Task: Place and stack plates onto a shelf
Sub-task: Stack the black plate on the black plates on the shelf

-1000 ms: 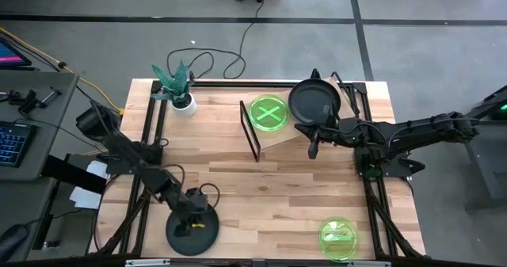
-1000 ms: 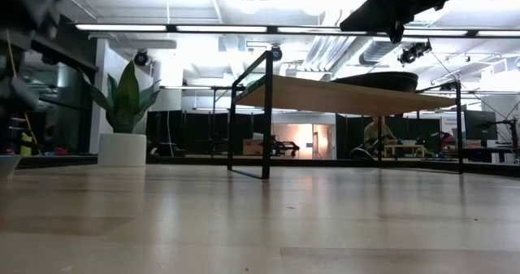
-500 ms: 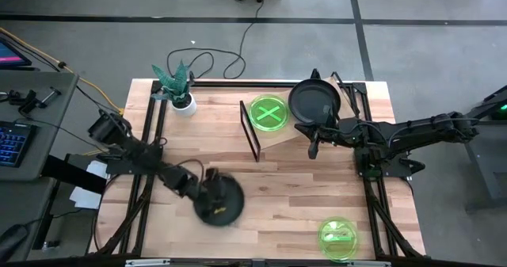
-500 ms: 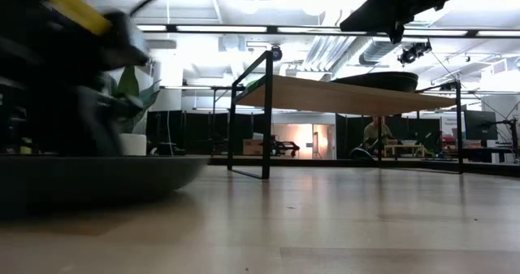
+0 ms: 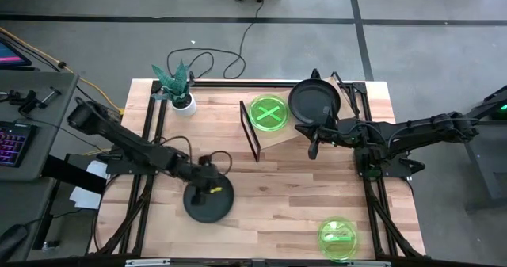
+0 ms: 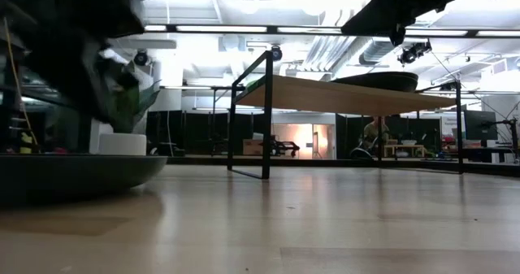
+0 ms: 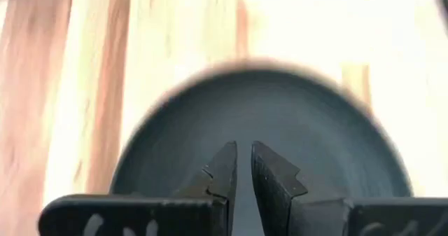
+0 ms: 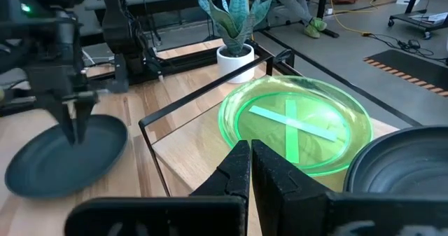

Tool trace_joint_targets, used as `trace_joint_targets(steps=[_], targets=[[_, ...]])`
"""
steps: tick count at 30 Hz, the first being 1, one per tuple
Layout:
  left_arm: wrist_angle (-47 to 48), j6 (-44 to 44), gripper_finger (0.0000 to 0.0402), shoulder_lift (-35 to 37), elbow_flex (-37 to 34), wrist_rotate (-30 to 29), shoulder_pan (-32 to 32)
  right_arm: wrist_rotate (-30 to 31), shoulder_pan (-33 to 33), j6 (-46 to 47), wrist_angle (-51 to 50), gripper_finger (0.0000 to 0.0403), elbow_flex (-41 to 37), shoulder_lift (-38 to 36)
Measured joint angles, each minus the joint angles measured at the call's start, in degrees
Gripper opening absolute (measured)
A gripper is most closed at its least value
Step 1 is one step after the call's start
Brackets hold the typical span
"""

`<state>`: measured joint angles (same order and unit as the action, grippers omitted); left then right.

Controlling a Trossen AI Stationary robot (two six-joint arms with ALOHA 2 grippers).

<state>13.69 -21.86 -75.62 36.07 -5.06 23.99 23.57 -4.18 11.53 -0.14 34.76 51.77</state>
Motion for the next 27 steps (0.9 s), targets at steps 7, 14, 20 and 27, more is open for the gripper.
trace_joint_targets(steps=[7,14,20,27], targets=[[16.8,-9.5,0.0059,8.1,-0.1,-4.9,0.7,0.0,0.0,0.2,0.3,0.0000,0.0,0.0],[21.7,-15.1,0.0143,6.9,-1.7,-5.9,-2.2,0.0,0.0,0.4,-0.1,0.0000,0.0,0.0],[20.8,-13.8,0.0186,5.4,-4.5,-3.2,-6.5,0.0,0.0,0.4,-0.1,0.0000,0.0,0.0],[19.0,-11.6,0.0187,4.1,-5.4,2.8,-10.1,0.0,0.0,0.4,-0.1,0.0000,0.0,0.0]])
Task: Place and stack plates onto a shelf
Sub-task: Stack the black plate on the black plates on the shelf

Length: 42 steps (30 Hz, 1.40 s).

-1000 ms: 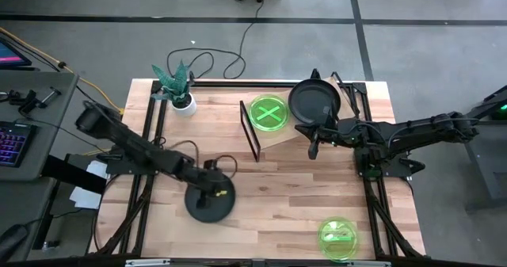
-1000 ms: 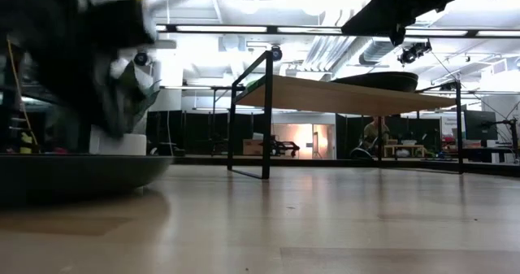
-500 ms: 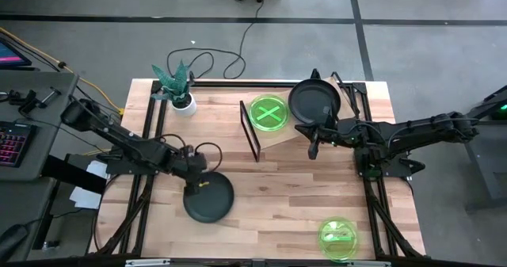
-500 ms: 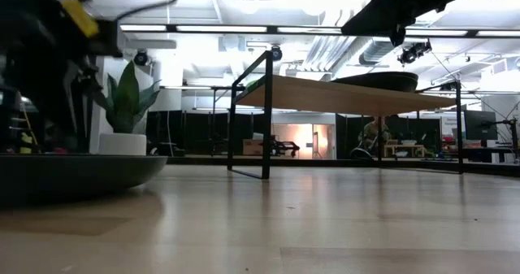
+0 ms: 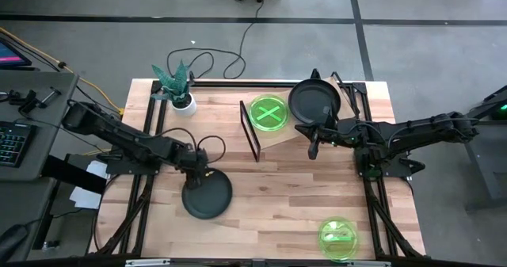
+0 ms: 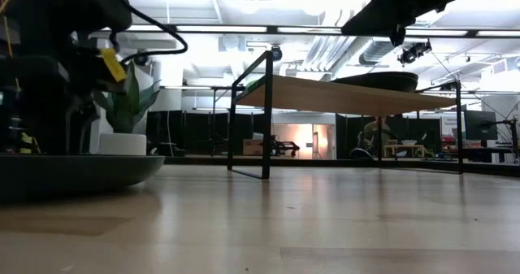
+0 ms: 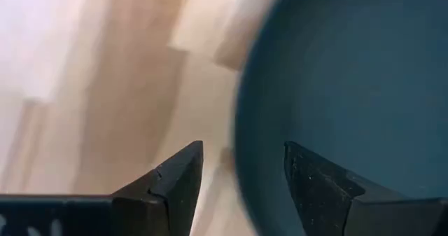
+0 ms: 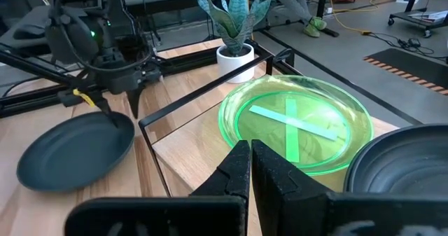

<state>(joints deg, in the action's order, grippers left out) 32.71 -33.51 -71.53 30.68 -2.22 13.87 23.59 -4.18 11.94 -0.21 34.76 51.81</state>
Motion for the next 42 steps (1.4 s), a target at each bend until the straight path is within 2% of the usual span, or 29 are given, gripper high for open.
trace_joint_targets(steps=[6,9,13,20,27,32,38,42], targets=[[-1.2,1.8,0.0158,0.0,0.0,0.3,-2.3,0.0,0.0,0.0,0.0,0.0000,0.0,0.0],[-1.3,1.1,0.0109,0.0,0.0,-0.6,-3.8,0.0,0.0,0.0,0.0,0.0000,0.0,0.0],[-1.3,1.1,0.0019,0.0,0.1,0.3,-5.4,0.0,0.0,0.0,0.0,0.0000,0.0,0.0],[-0.8,1.9,0.0005,0.3,2.1,4.6,-6.9,0.0,0.0,0.0,0.0,0.0000,0.0,0.0],[6.3,6.5,0.0003,3.6,14.9,3.7,-8.5,0.0,0.0,-0.3,0.0,0.0000,0.0,0.0],[16.4,10.0,0.0002,5.7,28.5,-2.5,-9.4,-1.6,0.0,0.0,0.1,0.0000,0.0,0.0],[19.4,19.3,0.0001,5.6,44.5,-15.5,-13.5,-12.8,-0.3,-4.8,4.8,0.0000,0.0,0.0],[16.4,27.2,0.0001,3.1,50.2,-16.1,-20.3,-20.7,-3.1,-11.0,9.4,0.0000,0.0,0.0]])
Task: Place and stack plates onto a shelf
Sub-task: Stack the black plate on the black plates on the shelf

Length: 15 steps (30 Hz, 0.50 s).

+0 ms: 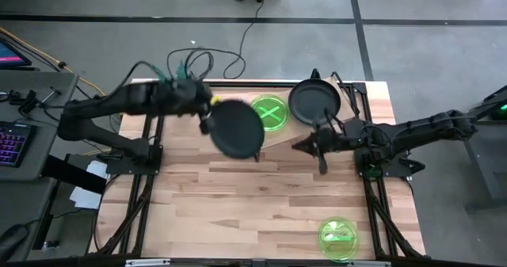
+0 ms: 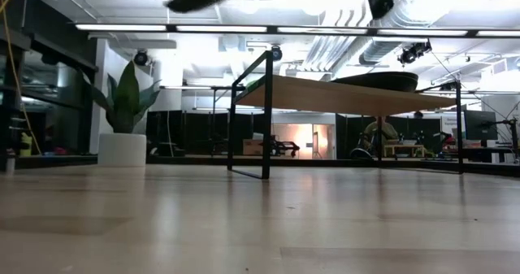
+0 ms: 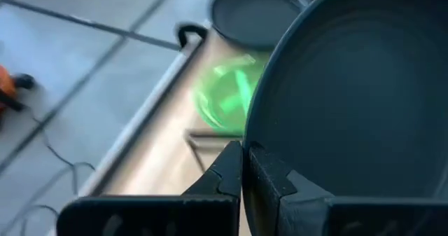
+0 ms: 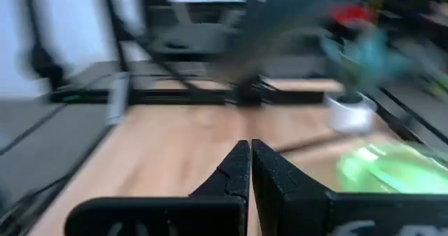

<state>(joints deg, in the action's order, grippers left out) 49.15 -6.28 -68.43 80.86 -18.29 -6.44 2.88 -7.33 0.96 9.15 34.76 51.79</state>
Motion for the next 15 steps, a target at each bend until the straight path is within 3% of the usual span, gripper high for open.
trace_joint_targets(steps=[4,8,11,15], targets=[[-7.6,4.8,0.0001,-3.7,1.2,6.1,-8.7,-5.9,-4.1,-5.6,0.6,0.0000,0.0,0.0],[-17.3,6.3,0.0001,-10.6,1.2,15.6,-15.5,-6.6,-7.5,-8.7,0.6,0.0000,0.0,0.0],[-25.8,6.4,0.0001,-16.2,2.1,20.5,-18.2,-6.6,-8.9,-10.3,0.6,0.0000,0.0,0.0],[-30.3,5.6,0.0000,-25.6,9.0,23.8,-19.5,-6.6,-9.7,-11.4,0.6,0.0000,0.0,0.0]])
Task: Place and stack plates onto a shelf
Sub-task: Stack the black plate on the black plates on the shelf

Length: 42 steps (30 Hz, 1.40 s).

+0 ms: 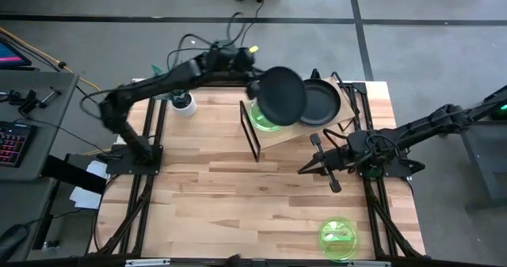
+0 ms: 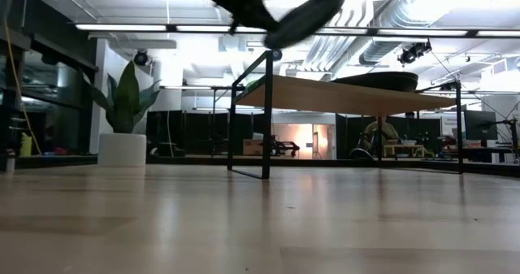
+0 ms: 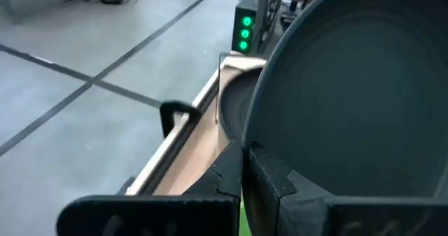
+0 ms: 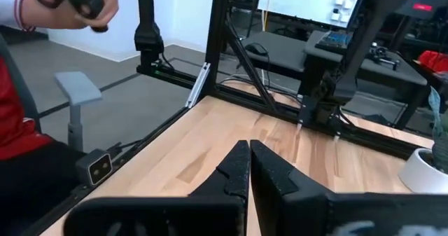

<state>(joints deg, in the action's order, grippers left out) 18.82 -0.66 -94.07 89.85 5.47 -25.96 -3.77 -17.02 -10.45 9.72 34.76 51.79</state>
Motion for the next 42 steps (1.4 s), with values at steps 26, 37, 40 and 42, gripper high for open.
trace_joint_targets(steps=[26,37,40,42], targets=[[-12.0,3.0,0.0000,-29.0,23.0,3.3,0.1,0.6,0.1,-2.0,-3.5,0.0000,0.0,0.0],[-8.7,4.8,0.0001,-29.0,23.0,2.6,0.1,4.8,0.1,-4.0,-3.1,0.0000,0.0,0.0],[-8.1,5.8,0.0010,-29.0,23.0,2.6,0.3,5.0,0.1,-4.0,-3.1,0.0000,0.0,0.0],[-8.1,6.6,0.0020,-29.0,23.0,2.6,0.5,5.0,0.1,-4.0,-3.0,0.0000,0.0,0.0]])
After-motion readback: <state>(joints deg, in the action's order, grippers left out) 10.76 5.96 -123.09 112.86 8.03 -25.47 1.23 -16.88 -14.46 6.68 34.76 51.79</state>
